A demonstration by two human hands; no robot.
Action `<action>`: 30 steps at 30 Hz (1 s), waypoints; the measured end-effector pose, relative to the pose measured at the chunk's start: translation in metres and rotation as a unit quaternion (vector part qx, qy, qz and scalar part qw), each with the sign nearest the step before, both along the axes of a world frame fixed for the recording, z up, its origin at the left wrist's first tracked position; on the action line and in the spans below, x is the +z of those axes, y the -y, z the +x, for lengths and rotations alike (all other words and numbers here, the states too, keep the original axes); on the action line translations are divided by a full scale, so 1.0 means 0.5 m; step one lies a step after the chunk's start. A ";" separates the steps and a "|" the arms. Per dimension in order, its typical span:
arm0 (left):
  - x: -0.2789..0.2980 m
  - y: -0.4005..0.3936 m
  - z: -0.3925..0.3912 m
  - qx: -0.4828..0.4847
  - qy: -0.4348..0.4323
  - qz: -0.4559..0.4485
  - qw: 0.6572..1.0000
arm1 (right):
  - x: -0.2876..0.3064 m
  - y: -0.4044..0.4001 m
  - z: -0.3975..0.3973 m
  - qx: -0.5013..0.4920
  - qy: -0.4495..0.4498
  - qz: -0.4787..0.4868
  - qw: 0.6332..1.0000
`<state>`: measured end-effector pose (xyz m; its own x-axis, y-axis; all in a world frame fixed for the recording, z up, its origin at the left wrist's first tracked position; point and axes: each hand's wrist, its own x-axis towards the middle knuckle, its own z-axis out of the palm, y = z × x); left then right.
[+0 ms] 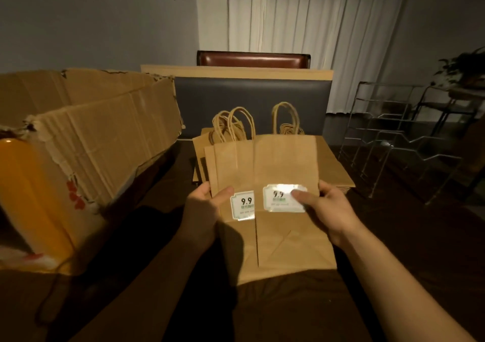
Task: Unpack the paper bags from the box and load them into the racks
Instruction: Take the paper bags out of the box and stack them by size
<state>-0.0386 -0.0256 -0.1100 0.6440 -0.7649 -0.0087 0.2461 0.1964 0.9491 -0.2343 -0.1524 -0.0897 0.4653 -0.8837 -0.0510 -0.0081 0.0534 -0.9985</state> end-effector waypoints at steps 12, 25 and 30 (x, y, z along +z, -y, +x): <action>0.003 0.007 -0.011 0.027 0.053 0.059 0.997 | 0.000 -0.006 0.006 0.011 0.049 0.032 0.998; 0.005 -0.002 -0.017 0.002 0.126 0.041 0.991 | -0.005 -0.026 0.010 0.088 0.023 0.019 0.996; 0.024 -0.010 -0.019 0.030 0.133 0.031 0.990 | -0.003 -0.007 -0.001 0.007 0.129 0.067 0.989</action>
